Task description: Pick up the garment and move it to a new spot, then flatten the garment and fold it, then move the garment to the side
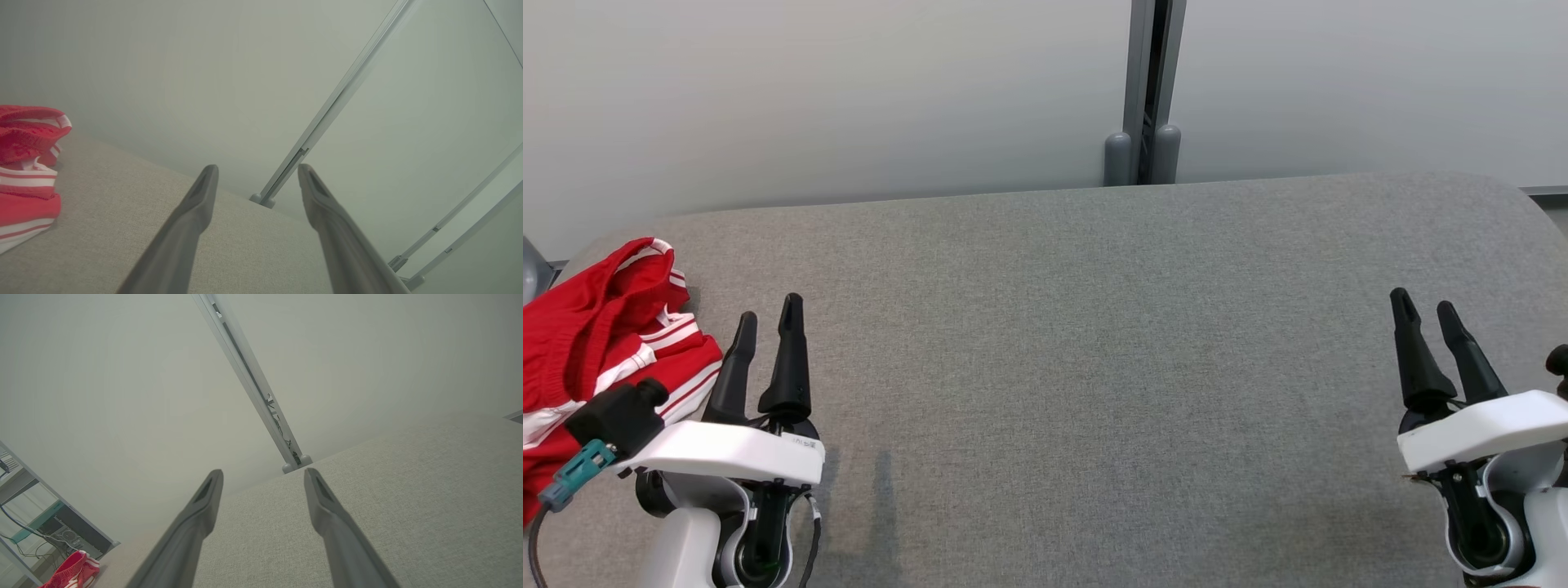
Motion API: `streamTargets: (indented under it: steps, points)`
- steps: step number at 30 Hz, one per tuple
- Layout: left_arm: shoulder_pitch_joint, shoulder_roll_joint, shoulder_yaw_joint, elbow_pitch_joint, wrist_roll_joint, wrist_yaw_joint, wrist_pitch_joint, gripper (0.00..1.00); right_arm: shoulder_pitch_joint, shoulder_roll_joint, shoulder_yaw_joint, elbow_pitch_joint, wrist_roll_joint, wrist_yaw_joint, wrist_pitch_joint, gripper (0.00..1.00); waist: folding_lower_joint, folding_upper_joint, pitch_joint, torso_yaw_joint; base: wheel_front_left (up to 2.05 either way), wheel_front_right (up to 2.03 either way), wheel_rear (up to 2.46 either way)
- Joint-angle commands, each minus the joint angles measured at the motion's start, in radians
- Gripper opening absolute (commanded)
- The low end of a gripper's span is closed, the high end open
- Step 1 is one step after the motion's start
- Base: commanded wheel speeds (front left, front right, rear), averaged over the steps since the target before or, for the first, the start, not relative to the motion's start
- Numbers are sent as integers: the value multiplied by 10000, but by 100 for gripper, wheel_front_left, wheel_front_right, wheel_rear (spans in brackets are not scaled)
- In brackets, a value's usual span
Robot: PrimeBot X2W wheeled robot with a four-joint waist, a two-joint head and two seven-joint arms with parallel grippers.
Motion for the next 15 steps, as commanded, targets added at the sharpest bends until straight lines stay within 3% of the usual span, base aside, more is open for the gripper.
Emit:
streamTargets:
  steps: [1,15]
  points:
    - [-93,145,-64,-201,375,71,22,100,-40,-45,47,-207,-416,16,-108,100,0,0,-4,-6,0,0,0]
    - [342,490,-512,-354,2361,686,1,100,356,116,174,-342,-2104,18,-471,100,0,0,-82,-33,0,0,0]
